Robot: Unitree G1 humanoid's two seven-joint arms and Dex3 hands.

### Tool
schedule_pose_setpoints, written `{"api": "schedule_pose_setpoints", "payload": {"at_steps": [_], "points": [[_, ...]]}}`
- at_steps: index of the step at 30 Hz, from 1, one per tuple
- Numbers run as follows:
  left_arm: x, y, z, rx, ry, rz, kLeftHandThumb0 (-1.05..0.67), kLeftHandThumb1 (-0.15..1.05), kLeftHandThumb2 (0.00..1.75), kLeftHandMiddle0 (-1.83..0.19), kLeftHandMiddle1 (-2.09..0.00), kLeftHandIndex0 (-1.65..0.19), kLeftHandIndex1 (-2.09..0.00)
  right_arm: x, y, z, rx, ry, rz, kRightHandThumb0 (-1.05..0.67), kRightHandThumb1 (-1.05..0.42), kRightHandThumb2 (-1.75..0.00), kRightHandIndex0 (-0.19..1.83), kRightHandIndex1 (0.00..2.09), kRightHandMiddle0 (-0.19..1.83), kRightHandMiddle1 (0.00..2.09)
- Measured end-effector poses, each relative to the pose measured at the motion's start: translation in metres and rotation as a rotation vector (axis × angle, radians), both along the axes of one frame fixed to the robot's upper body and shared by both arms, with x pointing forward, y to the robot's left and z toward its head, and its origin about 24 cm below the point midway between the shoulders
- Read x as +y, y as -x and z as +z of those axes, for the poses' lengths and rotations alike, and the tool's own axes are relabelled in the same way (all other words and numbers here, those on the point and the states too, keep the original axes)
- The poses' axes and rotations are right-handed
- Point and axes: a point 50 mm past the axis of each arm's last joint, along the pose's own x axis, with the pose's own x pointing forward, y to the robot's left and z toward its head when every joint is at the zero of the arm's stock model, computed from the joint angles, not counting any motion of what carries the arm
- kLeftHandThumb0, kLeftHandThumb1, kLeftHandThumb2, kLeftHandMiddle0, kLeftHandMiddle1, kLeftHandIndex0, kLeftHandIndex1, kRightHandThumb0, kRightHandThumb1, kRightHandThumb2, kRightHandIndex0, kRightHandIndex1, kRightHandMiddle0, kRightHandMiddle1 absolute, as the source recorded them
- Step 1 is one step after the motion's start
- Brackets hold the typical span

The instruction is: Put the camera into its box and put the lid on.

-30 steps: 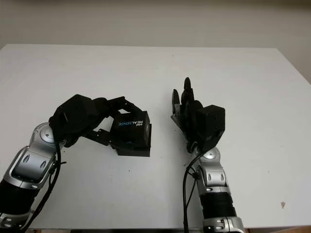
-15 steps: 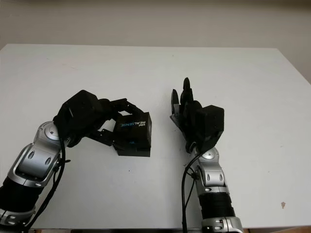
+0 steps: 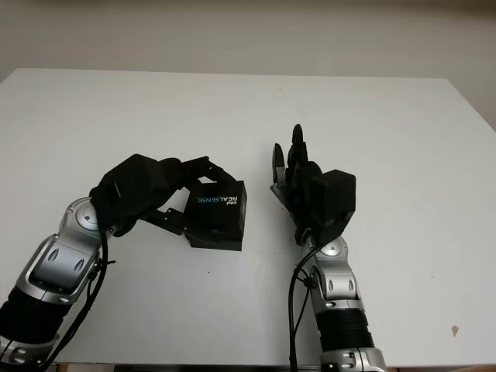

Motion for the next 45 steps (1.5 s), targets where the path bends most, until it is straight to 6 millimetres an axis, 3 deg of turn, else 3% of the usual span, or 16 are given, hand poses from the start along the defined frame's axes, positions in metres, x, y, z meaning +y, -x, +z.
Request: {"api": "schedule_pose_setpoints", "payload": {"at_steps": [17,22,23,24,25,26,27,28,31,35,45], "points": [[0.003,0.004,0.001,-0.023,-0.073,0.000,-0.18,0.93,0.06,-0.34,-1.74,-0.25,-1.72,0.000,0.000,0.000,-0.004,-0.002,-0.001,-0.71,-1.05,-0.68,-0.19,0.00,-0.19,0.00],[0.003,0.005,0.001,-0.031,-0.088,0.008,-0.18,0.94,0.06,-0.28,-1.65,-0.21,-1.66,0.000,0.000,0.000,-0.003,-0.001,0.000,-0.71,-1.05,-0.68,-0.19,0.00,-0.19,0.00],[0.003,0.005,0.001,-0.033,-0.094,0.014,-0.21,0.95,0.06,-0.21,-1.58,-0.10,-1.57,0.000,0.000,0.000,-0.003,-0.001,0.001,-0.71,-1.05,-0.68,-0.19,0.00,-0.19,0.00],[0.002,0.005,0.001,-0.034,-0.107,0.018,-0.28,0.95,0.06,-0.07,-1.39,0.03,-1.33,0.000,0.000,0.000,-0.003,-0.001,0.001,-0.71,-1.05,-0.68,-0.19,0.00,-0.19,0.00],[0.000,0.006,0.000,-0.030,-0.129,0.010,-0.43,0.98,0.06,0.07,-0.94,0.11,-0.83,0.000,0.000,0.000,-0.003,-0.001,0.001,-0.71,-1.05,-0.68,-0.19,0.00,-0.19,0.00],[-0.001,0.007,-0.002,-0.020,-0.163,-0.010,-0.53,1.00,0.06,0.09,-0.58,0.13,-0.50,0.000,0.000,0.000,-0.003,-0.001,0.001,-0.71,-1.05,-0.68,-0.19,0.00,-0.19,0.00],[-0.002,0.008,-0.004,-0.010,-0.204,-0.035,-0.66,1.02,0.06,0.14,-0.28,0.16,-0.23,0.000,0.000,0.000,-0.003,-0.001,0.002,-0.71,-1.05,-0.68,-0.19,0.00,-0.19,0.00],[-0.002,0.008,-0.003,-0.015,-0.243,-0.060,-0.75,1.03,0.09,0.17,-0.14,0.18,-0.12,0.000,0.000,0.000,-0.002,-0.001,0.002,-0.71,-1.05,-0.68,-0.19,0.00,-0.19,0.00],[-0.001,0.009,-0.005,-0.016,-0.370,-0.111,-0.91,1.05,0.22,0.19,-0.02,0.19,-0.01,0.000,0.000,0.000,-0.002,-0.001,0.002,-0.71,-1.05,-0.68,-0.19,0.00,-0.19,0.00],[-0.002,0.010,-0.008,-0.007,-0.438,-0.138,-0.97,1.05,0.34,0.19,0.00,0.19,0.00,0.000,0.000,0.000,-0.002,-0.001,0.003,-0.71,-1.05,-0.68,-0.19,0.00,-0.19,0.00],[0.000,0.010,-0.010,-0.002,-0.478,-0.140,-0.98,1.05,0.37,0.19,0.00,0.19,0.00,0.000,0.000,0.000,-0.003,-0.003,0.002,-0.71,-1.05,-0.67,-0.19,0.00,-0.19,0.00]]}}
